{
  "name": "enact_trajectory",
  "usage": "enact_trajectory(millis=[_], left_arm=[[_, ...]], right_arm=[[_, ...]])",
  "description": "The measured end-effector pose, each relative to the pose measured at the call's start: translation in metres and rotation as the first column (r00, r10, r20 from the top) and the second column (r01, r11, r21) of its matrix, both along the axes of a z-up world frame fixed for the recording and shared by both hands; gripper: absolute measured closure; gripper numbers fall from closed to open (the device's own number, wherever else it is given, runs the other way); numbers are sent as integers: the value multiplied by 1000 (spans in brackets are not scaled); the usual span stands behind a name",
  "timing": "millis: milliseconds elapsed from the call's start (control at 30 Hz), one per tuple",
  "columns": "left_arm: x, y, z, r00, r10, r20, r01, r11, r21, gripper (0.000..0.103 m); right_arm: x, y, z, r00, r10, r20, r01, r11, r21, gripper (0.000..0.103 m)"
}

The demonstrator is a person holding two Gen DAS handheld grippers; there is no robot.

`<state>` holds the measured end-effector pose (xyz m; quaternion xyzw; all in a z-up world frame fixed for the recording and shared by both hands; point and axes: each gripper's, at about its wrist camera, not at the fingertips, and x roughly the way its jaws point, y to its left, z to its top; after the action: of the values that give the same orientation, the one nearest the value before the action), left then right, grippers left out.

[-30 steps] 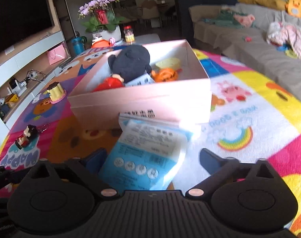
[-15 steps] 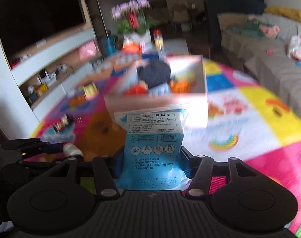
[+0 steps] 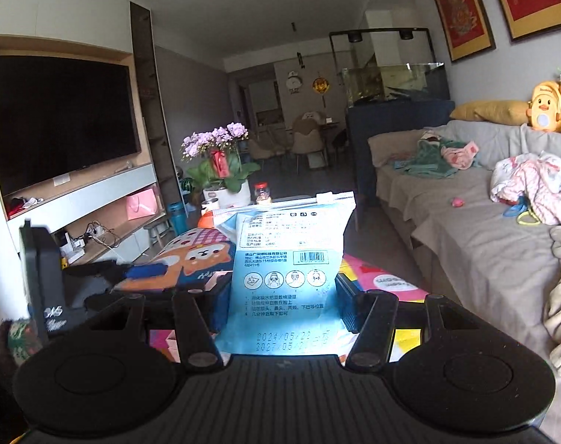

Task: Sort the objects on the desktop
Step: 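Drop the bottle into the pink box with the left gripper while the right gripper places the tissue pack in, then move the right gripper down to the yellow pudding-cup toy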

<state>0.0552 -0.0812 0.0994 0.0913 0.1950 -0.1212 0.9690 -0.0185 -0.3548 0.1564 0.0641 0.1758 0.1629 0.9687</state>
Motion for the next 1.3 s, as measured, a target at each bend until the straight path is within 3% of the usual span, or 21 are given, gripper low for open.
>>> enact_trajectory(millis=[133, 200, 300, 467, 567, 700, 867, 933, 1000, 1100, 1200, 1300], left_arm=[[-28, 24, -35, 997, 32, -77, -30, 999, 22, 15], [-42, 38, -50, 992, 62, -112, -61, 998, 16, 9], [-60, 63, -63, 983, 120, -142, -120, 993, 4, 8], [-80, 101, -69, 966, 193, -170, -202, 979, -35, 7], [-85, 114, -74, 959, 223, -175, -234, 971, -42, 7], [-87, 124, -82, 952, 230, -204, -252, 963, -92, 6], [-88, 127, -84, 955, 222, -199, -250, 959, -132, 5], [-89, 127, -84, 956, 216, -199, -246, 960, -138, 5], [-91, 127, -84, 958, 214, -192, -243, 960, -142, 4], [-95, 128, -83, 962, 212, -174, -239, 959, -151, 3], [-98, 135, -80, 961, 228, -154, -251, 955, -157, 2], [-94, 148, -80, 931, 333, -152, -354, 923, -150, 2]], right_arm=[[31, 8, -7, 999, 6, -40, -6, 1000, 7, 47], [57, 18, -12, 997, 26, -75, -25, 999, 21, 47], [103, 39, -25, 988, 45, -149, -39, 998, 45, 47], [170, 77, -63, 947, 88, -309, -67, 995, 79, 47], [185, 97, -87, 923, 65, -379, -54, 998, 40, 47], [173, 109, -96, 928, -5, -374, -29, 996, -85, 42], [143, 105, -75, 973, -18, -231, -34, 975, -220, 42], [147, 107, -72, 975, -2, -223, -51, 971, -233, 49], [158, 109, -76, 959, 7, -285, -72, 973, -218, 58], [173, 113, -94, 938, -39, -346, -52, 967, -248, 58], [168, 118, -88, 939, -73, -336, -22, 963, -270, 59], [154, 140, -68, 964, -10, -267, -70, 955, -289, 57]])
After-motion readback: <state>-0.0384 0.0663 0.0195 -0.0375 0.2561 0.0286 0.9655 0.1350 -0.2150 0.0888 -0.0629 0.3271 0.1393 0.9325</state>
